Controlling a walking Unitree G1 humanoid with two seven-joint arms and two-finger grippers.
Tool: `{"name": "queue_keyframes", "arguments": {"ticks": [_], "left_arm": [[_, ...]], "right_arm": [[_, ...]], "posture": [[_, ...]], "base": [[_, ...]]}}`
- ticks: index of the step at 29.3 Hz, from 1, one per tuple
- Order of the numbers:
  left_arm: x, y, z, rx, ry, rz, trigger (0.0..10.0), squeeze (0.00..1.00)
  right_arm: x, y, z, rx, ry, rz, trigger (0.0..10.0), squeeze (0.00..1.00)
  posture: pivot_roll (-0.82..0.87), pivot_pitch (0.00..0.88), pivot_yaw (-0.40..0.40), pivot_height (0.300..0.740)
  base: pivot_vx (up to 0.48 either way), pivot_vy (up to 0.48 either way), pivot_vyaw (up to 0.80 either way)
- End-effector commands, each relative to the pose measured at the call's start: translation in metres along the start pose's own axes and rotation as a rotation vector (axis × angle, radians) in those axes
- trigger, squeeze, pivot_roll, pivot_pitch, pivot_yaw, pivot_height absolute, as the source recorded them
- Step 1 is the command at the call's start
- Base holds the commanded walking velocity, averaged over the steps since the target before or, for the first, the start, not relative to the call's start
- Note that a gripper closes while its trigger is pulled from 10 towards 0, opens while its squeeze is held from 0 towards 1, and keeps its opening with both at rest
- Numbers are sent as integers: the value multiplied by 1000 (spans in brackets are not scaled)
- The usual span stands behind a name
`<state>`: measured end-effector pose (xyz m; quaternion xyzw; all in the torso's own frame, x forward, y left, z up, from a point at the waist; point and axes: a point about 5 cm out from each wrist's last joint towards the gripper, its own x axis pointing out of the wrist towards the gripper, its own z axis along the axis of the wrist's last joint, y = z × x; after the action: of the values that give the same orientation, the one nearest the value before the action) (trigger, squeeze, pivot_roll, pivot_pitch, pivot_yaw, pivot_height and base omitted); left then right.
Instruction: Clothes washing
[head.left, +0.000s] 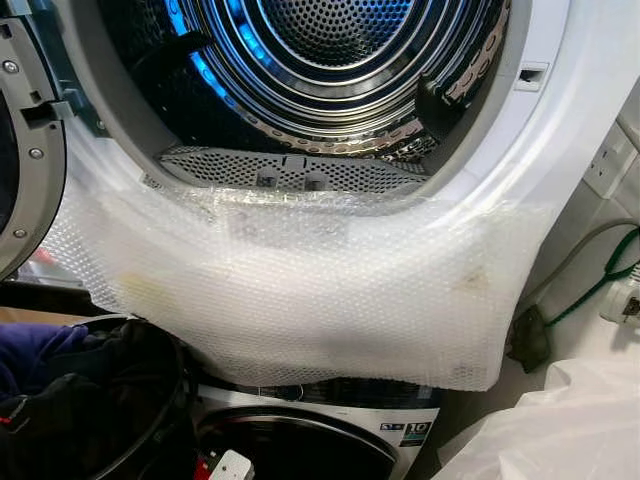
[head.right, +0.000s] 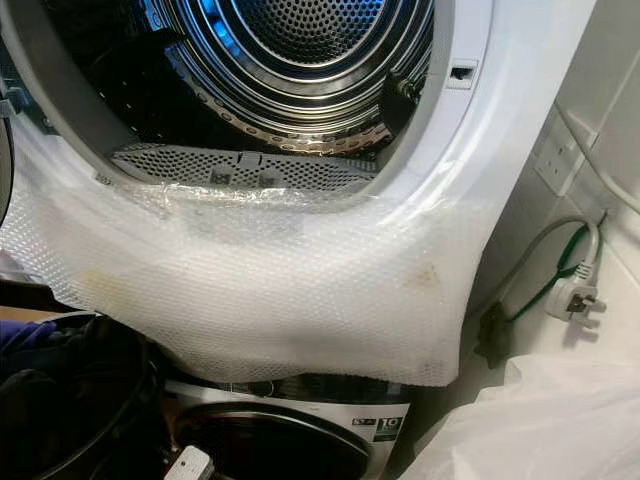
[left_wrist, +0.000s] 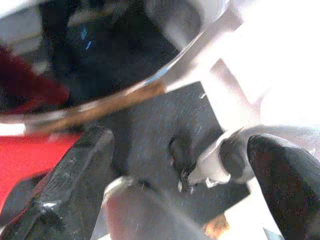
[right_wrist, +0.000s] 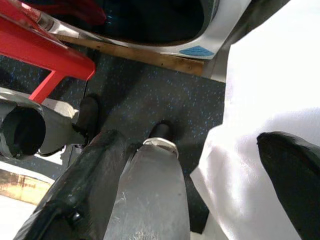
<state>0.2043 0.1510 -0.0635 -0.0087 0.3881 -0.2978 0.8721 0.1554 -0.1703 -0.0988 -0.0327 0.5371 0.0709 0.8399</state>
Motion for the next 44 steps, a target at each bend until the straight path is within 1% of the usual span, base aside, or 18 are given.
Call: {"name": "queue_keyframes", "arguments": {"ticks": [1, 7, 12, 15, 19, 21, 24, 26, 28, 30, 31, 32, 36, 38, 40, 41, 42, 44], "left_arm": [[-2, 0, 6, 2, -53, -46, 10000, 0], [-5, -3, 13, 43, -128, -134, 10000, 0], [-16, -9, 14, 131, -185, -219, 10000, 0], [-31, -12, 24, 182, -282, -228, 10000, 0], [-41, -20, 28, 232, -329, -247, 10000, 0], [-57, -34, 34, 324, -380, -254, 10000, 0], [-71, -43, 43, 390, -433, -234, 10000, 0], [-75, -46, 45, 400, -449, -227, 10000, 0], [-92, -56, 50, 447, -474, -208, 10000, 0], [-92, -56, 50, 447, -474, -208, 10000, 0], [-100, -61, 51, 458, -480, -196, 10000, 0], [-109, -63, 54, 461, -495, -152, 10000, 0], [-120, -62, 58, 416, -537, -28, 10000, 0], [-132, -51, 65, 376, -599, 222, 10000, 0], [-132, -51, 65, 376, -599, 222, 10000, 0], [-137, -47, 67, 374, -616, 318, 10000, 0], [-137, -47, 67, 374, -616, 318, 10000, 0], [-156, -29, 84, 338, -697, 581, 10000, 0]], "right_arm": [[0, 2, -1, -13, 7, 6, 10000, 0], [0, 4, -5, -27, 17, 20, 10000, 0], [0, 7, -9, -37, 27, 36, 10000, 0], [0, 8, -10, -47, 31, 40, 10000, 0], [0, 8, -10, -46, 31, 40, 10000, 0], [0, 9, -11, -48, 33, 41, 10000, 0], [0, 10, -13, -50, 36, 41, 10000, 0], [0, 10, -13, -51, 37, 41, 10000, 0], [0, 11, -14, -59, 40, 42, 10000, 0], [0, 11, -14, -59, 40, 42, 10000, 0], [0, 11, -15, -60, 41, 42, 10000, 0], [0, 10, -16, -59, 43, 41, 10000, 0], [-1, 10, -19, -58, 47, 39, 10000, 0], [-1, 10, -23, -58, 54, 40, 10000, 0], [-1, 10, -23, -58, 54, 40, 10000, 0], [-1, 11, -24, -58, 57, 41, 10000, 0], [-1, 11, -24, -58, 57, 41, 10000, 0], [-2, 11, -27, -60, 64, 40, 10000, 0]], "posture": [[134, 0, -9, 740], [135, 0, -2, 740], [127, 0, 6, 740], [109, 0, 23, 740], [107, 0, 26, 740], [98, 0, 33, 740], [97, 0, 36, 740], [95, 0, 36, 740], [87, 0, 48, 740], [87, 0, 48, 740], [87, 0, 50, 740], [88, 0, 55, 740], [91, 0, 59, 740], [108, 0, 60, 740], [108, 0, 60, 740], [108, 0, 60, 740], [108, 0, 60, 740], [133, 0, 55, 740]], "base": [[0, 0, 0], [0, 0, 0], [0, 0, 0], [0, 0, 0], [0, 0, 0], [0, 0, 0], [0, 0, 0], [0, 0, 0], [0, 0, 0], [0, 0, 0], [0, 0, 0], [0, 0, 0], [0, 0, 0], [0, 0, 0], [0, 0, 0], [0, 0, 0], [0, 0, 0], [0, 0, 0]]}}
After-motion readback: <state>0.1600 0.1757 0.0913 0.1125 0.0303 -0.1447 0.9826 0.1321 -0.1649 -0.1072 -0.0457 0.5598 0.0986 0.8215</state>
